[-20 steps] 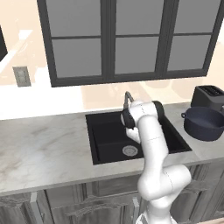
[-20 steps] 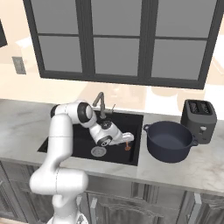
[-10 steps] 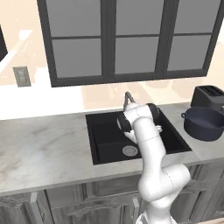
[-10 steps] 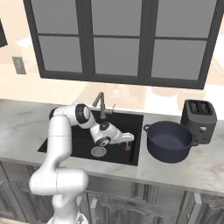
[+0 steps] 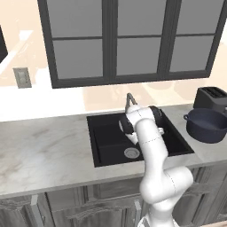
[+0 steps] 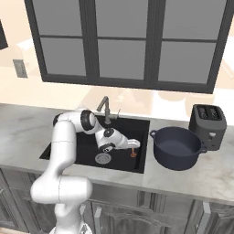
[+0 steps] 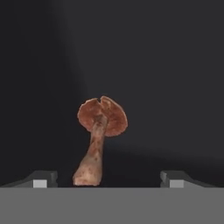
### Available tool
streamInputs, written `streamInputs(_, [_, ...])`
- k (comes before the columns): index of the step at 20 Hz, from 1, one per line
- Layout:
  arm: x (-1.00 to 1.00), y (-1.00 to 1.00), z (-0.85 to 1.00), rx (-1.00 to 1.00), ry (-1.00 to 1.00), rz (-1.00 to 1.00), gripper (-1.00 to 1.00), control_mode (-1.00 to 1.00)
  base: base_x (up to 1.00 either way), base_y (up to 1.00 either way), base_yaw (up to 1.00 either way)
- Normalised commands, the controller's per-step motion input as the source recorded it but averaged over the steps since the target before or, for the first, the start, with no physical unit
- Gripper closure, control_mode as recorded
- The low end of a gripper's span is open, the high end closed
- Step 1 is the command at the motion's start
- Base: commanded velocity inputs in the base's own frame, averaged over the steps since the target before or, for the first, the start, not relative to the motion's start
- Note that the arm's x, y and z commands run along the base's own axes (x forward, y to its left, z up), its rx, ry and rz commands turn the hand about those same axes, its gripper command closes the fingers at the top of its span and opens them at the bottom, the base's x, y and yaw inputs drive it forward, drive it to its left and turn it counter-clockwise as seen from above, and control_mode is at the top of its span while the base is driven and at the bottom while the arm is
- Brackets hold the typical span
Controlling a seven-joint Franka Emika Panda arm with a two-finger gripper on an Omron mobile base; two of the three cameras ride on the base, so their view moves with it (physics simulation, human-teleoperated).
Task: Dump the mushroom from the pot into the sink. Then turn on the water and wash the mushroom. Then turn off the water and put the mushroom back in the pot.
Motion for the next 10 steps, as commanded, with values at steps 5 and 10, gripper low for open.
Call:
streamInputs(5, [-0.26, -1.00, -0.42, 0.34, 0.03, 0.00, -1.00, -1.00, 0.00, 0.00, 0.00])
streamInputs(10, [-0.15, -1.00, -0.45, 0.34, 0.05, 0.00, -1.00, -1.00, 0.00, 0.00, 0.00])
